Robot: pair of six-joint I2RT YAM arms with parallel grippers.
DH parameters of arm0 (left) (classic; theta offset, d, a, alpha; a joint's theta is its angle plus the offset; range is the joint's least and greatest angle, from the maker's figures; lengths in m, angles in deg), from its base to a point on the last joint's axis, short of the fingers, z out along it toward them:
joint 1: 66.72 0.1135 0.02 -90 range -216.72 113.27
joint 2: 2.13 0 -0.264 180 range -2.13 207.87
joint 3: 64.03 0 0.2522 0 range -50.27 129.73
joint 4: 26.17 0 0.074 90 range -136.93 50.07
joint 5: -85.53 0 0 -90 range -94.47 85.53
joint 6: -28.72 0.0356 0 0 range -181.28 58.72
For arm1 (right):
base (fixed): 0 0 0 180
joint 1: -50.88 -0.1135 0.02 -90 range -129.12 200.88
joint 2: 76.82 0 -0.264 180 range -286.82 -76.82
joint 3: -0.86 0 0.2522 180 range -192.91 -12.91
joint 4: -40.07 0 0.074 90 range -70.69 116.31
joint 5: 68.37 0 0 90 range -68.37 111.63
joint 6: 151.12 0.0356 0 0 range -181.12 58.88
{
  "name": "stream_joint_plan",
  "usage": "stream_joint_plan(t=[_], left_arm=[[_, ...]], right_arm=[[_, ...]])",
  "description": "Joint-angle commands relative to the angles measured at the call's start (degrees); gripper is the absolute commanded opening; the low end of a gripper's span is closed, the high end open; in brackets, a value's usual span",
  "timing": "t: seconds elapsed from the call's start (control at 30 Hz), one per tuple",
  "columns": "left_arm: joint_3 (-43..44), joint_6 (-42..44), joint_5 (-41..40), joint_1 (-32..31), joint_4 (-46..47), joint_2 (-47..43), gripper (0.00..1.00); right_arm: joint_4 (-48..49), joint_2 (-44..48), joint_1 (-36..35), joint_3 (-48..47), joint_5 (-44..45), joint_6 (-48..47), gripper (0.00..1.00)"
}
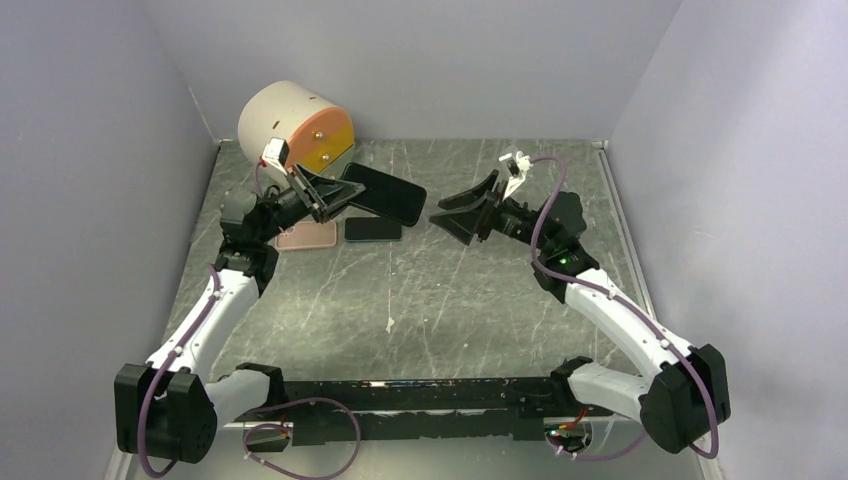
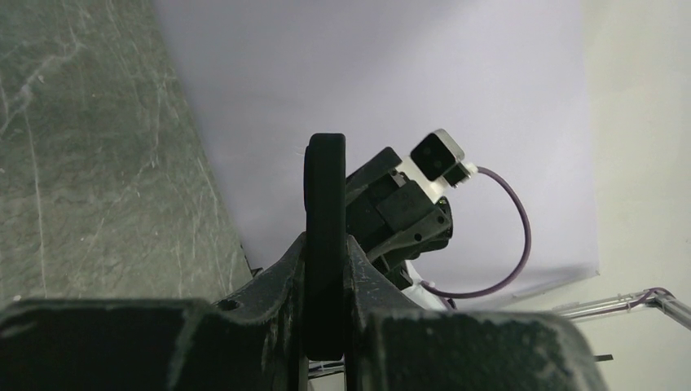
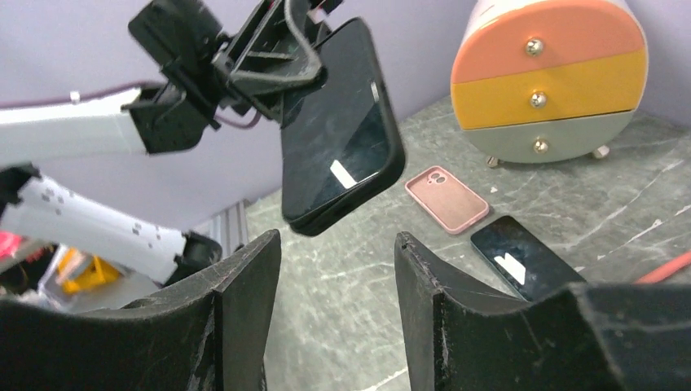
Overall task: Take the phone out of the phone case
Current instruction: Remove the phone case from the phone.
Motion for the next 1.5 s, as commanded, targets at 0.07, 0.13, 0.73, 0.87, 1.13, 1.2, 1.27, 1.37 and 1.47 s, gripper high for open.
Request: stream_joint_plan(t=[0.07, 0.13, 0.73, 0.87, 1.13, 1.2, 1.27, 1.37, 1.47], left_arm=[[2.2, -2.8, 1.2, 0.1, 10.7, -0.7, 0.03], [2.1, -2.9, 0.9, 0.1, 11.2, -1.0, 0.03], [0.8, -6.2, -0.1, 0.1, 17.5, -0.6, 0.03], [0.9, -6.2, -0.2, 0.1, 17.5, -0.8, 0.02], [1.0, -6.6, 0.1, 0.1, 18.0, -0.5, 0.03], [1.0, -6.7, 0.0, 0.1, 18.2, -0.5, 0.02], [0.9, -6.7, -0.2, 0.1, 18.1, -0.6, 0.02], [0.9, -6.6, -0.3, 0.0, 17.7, -0.8, 0.03], [0.9, -6.7, -0.4, 0.0, 18.1, -0.7, 0.02]], right_arm=[[10.3, -2.3, 0.1, -1.2, 8.3, 14.8, 0.56], [13.1, -3.5, 0.1, -1.9, 8.5, 17.8, 0.56], [25.2, -10.1, 0.0, -5.7, 8.1, 30.7, 0.45], [25.4, -10.4, -0.1, -6.5, 7.8, 31.0, 0.41], [26.5, -11.4, -0.5, -7.4, 7.1, 31.7, 0.37], [26.3, -11.4, -0.6, -7.5, 7.0, 31.6, 0.37], [25.9, -11.5, -0.6, -7.7, 7.0, 31.4, 0.37], [25.8, -11.6, -0.9, -7.9, 6.6, 31.2, 0.36], [25.0, -11.9, -1.1, -8.2, 6.3, 30.8, 0.36]])
